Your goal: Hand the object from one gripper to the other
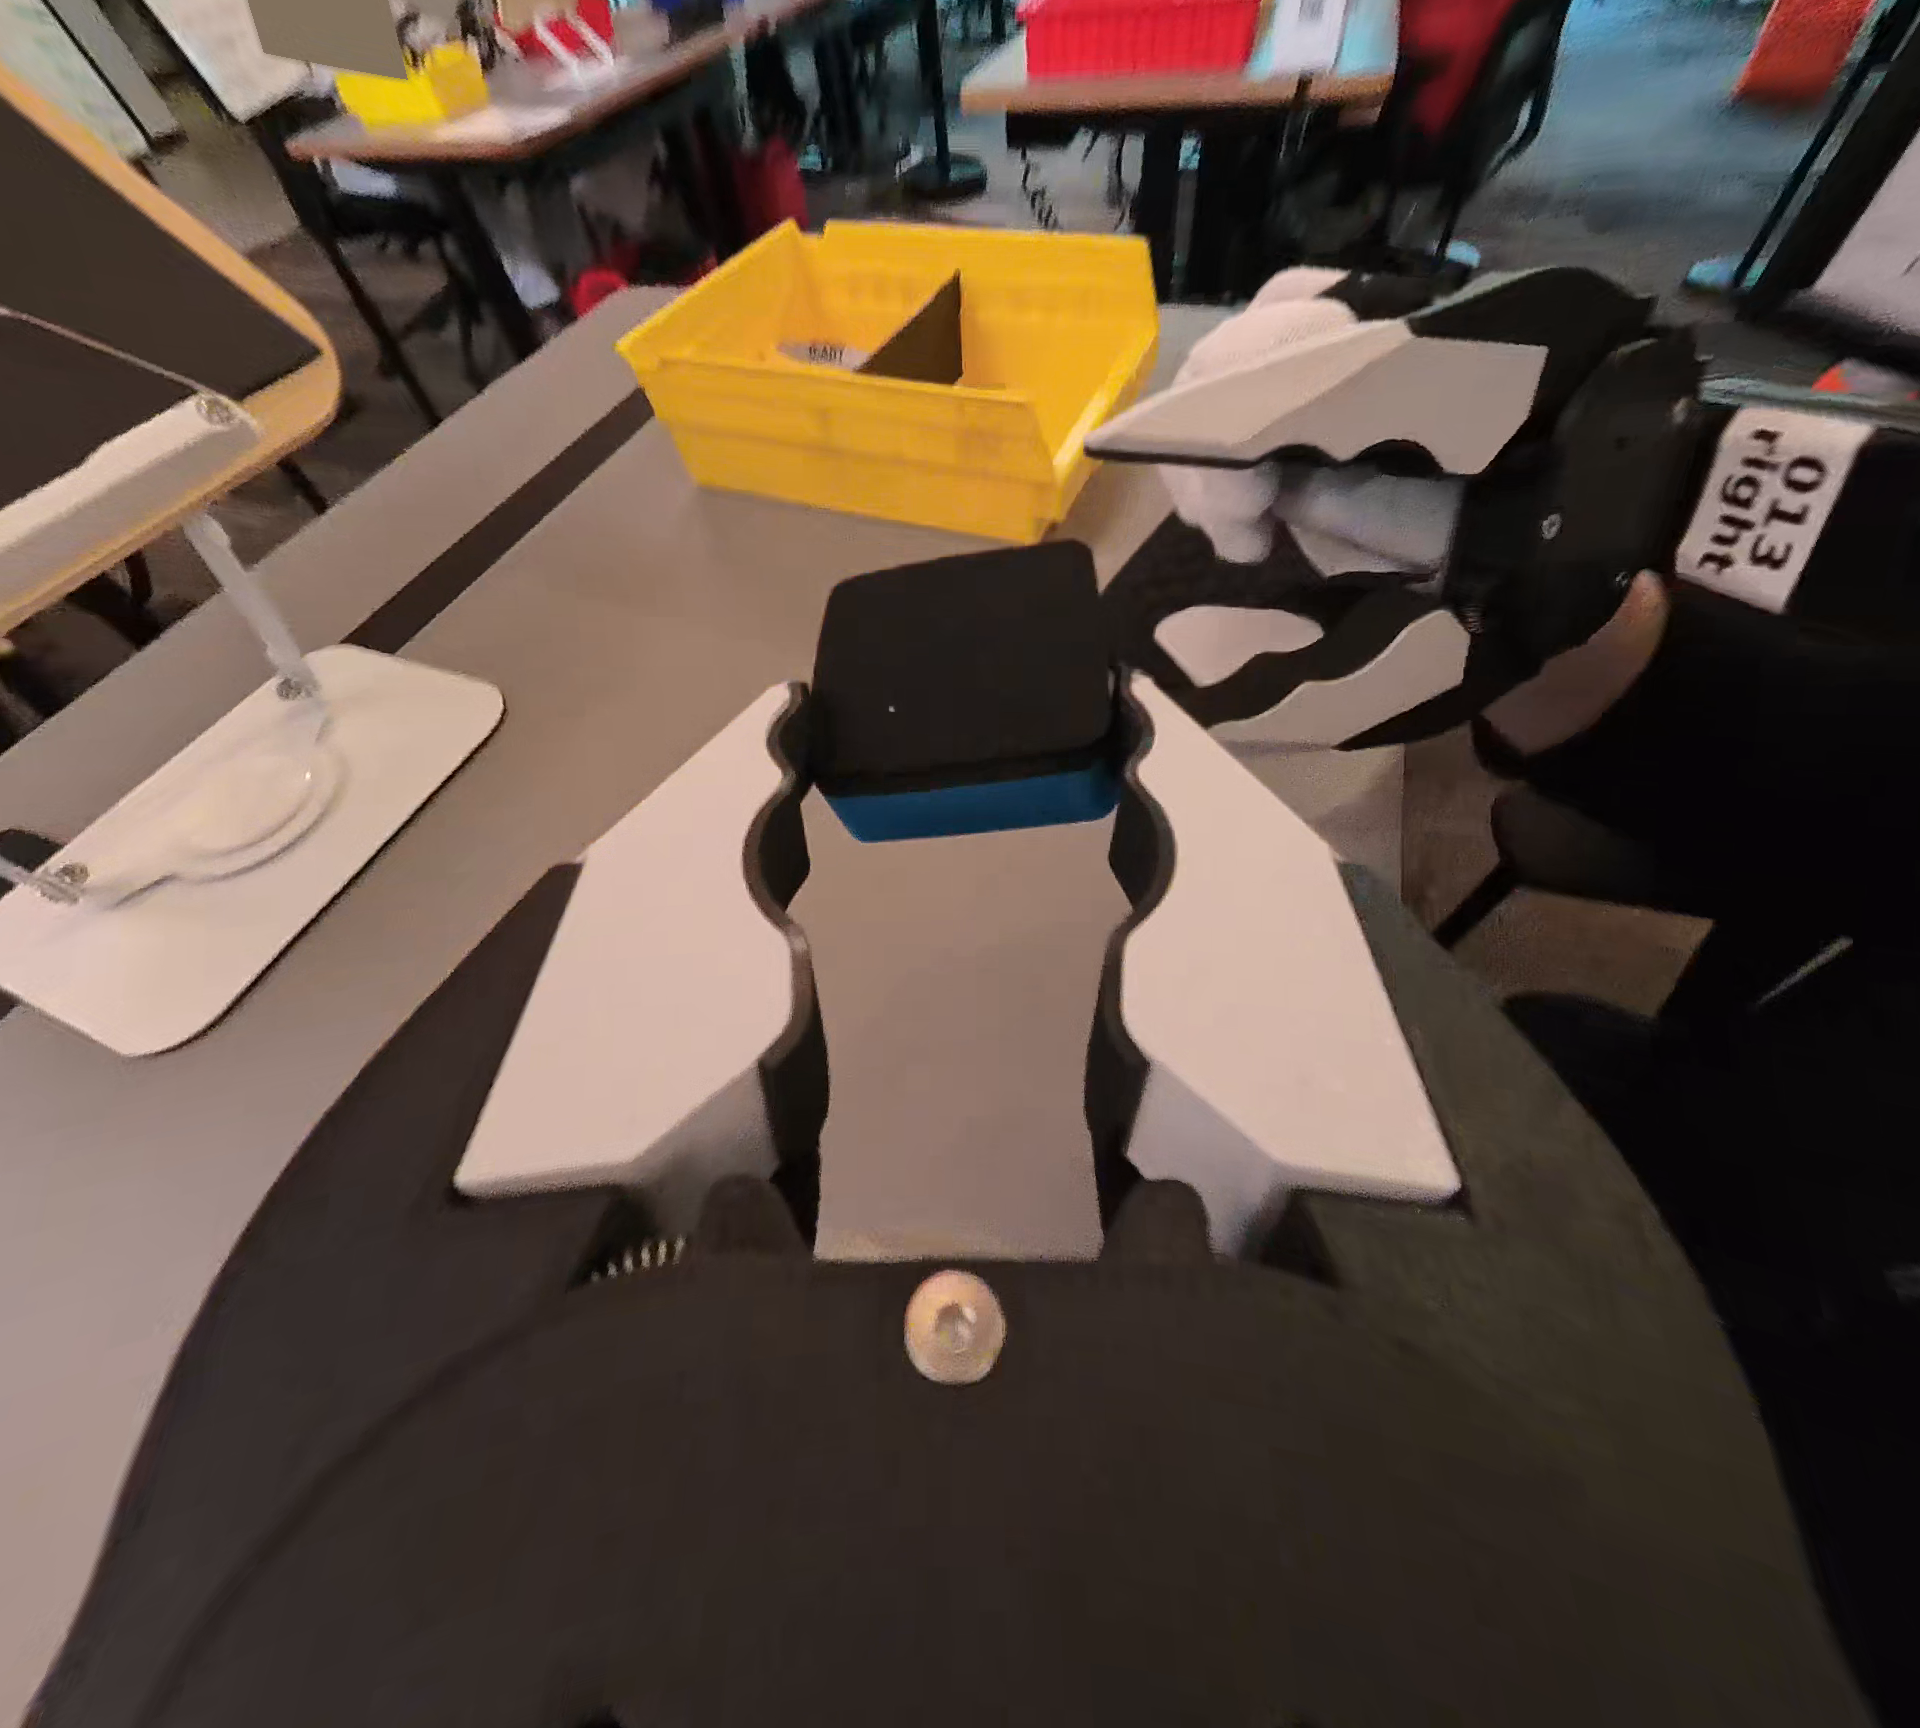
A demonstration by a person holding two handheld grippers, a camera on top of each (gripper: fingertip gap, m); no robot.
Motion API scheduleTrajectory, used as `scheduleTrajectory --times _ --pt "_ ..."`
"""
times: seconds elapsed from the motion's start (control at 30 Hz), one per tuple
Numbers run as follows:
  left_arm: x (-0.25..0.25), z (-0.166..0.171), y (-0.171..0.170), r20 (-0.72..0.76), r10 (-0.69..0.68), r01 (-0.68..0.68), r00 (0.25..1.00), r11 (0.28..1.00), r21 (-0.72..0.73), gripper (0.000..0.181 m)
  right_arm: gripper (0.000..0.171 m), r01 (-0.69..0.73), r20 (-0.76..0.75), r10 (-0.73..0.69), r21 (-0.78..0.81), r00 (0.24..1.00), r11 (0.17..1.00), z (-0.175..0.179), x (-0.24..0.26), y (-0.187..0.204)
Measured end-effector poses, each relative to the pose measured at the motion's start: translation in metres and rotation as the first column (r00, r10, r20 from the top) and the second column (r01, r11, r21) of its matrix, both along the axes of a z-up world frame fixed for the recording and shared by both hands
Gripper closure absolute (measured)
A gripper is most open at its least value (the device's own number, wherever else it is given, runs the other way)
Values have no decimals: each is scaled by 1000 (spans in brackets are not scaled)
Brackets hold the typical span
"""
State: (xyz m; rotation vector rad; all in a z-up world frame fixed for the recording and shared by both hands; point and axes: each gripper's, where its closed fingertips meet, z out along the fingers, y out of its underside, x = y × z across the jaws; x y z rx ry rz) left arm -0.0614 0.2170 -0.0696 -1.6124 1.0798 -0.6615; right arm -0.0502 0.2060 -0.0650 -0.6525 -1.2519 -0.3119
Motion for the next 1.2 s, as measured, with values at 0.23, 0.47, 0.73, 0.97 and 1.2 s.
scheduleTrajectory --times 0.23,0.47,0.73,0.97,1.2 --pt "22 -20 -9 -98 -13 7 995 998 -66 126 143 157 87 -162 67 983 985 -16 -8 18" --pt "26 -11 -10 -48 -4 2 999 999 -42 125 151 83 -36 -84 -47 996 995 -9 -5 19" --pt "10 34 -14 340 -57 46 939 998 41 118 151 -413 -475 180 -448 861 793 8 2 10" --pt "15 34 -28 272 -168 120 948 975 186 132 150 -784 -727 298 -544 618 298 7 8 -5" --pt "38 24 -31 286 -211 170 935 972 163 144 151 -866 -807 321 -484 496 123 6 0 -17"
